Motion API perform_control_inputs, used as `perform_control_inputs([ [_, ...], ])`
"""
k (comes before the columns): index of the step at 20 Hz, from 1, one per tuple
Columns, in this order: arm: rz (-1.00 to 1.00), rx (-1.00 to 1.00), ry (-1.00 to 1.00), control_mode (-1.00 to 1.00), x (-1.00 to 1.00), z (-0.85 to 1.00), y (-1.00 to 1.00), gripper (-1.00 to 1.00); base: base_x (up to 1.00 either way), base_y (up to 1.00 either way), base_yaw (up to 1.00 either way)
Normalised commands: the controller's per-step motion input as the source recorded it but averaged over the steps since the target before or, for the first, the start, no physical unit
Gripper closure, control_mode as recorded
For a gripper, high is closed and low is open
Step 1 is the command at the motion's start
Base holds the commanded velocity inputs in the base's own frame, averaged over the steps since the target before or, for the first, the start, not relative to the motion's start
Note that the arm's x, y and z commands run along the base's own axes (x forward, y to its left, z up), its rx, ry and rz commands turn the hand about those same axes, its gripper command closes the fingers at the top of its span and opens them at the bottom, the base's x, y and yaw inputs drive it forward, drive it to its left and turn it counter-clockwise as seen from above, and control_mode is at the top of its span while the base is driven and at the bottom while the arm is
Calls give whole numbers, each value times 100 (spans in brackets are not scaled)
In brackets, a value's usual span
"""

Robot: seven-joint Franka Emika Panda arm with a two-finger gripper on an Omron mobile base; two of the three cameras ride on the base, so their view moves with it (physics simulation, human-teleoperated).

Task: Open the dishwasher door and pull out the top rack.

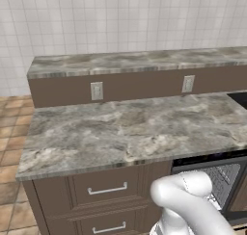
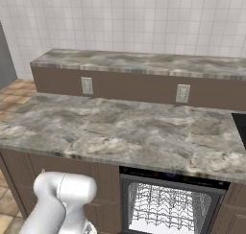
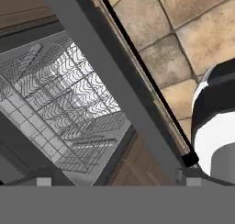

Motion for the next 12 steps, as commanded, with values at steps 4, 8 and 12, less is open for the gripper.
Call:
perform_control_inputs([
  [4,-5,13,46,-100,0,100,0,-100,0,0,0],
  [8,-7,14,46,-100,1,100,0,-100,0,0,0],
  [12,-8,16,46,-100,1,100,0,-100,0,0,0],
])
